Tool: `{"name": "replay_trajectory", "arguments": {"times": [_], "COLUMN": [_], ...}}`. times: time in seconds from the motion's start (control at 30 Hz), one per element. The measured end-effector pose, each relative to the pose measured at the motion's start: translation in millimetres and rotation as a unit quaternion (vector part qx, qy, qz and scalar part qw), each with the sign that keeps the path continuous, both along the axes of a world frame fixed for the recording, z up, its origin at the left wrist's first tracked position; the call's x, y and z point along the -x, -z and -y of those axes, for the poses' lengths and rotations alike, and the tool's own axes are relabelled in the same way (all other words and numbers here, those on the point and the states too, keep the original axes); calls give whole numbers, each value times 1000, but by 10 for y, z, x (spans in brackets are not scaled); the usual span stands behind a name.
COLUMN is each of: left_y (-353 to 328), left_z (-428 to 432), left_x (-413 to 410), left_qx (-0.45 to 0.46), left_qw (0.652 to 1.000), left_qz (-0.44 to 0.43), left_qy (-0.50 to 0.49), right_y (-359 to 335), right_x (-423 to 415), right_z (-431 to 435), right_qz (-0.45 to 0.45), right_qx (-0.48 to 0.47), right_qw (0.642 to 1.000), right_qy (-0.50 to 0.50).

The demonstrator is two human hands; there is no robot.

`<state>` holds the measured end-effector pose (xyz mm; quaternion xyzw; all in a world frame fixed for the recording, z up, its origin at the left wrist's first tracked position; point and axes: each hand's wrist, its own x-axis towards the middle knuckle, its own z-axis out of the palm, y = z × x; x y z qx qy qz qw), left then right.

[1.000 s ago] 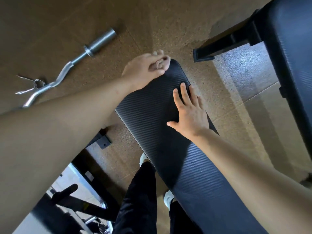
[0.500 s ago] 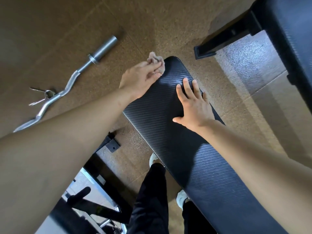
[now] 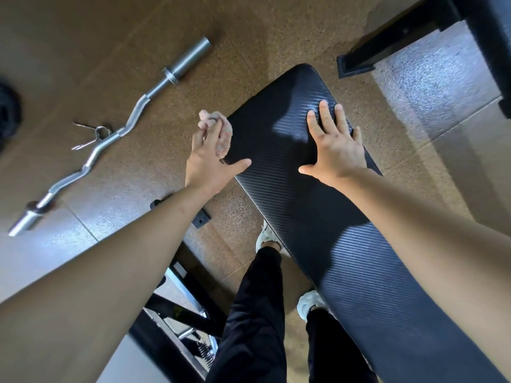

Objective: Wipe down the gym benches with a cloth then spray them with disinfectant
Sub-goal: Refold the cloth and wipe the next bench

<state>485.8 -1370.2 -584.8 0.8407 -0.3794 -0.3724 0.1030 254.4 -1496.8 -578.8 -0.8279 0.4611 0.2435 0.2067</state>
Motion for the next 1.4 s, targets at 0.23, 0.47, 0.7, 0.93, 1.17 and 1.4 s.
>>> {"name": "replay_trajectory", "arguments": {"times": [0.23, 0.47, 0.7, 0.93, 1.17, 1.4], "left_y": [-64, -177, -231, -43, 173, 143], "left_z": [-336, -617, -892, -1297, -1720, -1999], "left_x": [465, 1049, 1501, 1894, 2373, 2845], "left_qx": [-24, -43, -65, -46, -79, -104], "left_qw": [995, 985, 986, 989, 987, 985], "left_qz": [-48, -116, -115, -104, -107, -104], "left_qy": [-78, -124, -101, -90, -90, -89], "right_y": [24, -55, -254, -85, 20, -80], "right_x": [70, 261, 1398, 2151, 2318, 2894], "right_z": [2, -397, -1678, -2336, -2317, -2267], "right_qz": [12, 83, 81, -5, 22, 178], "right_qx": [-3, 41, 45, -16, -17, -35], "right_qw": [1000, 995, 983, 994, 998, 976], "right_qy": [8, 45, 161, 109, 65, 123]}}
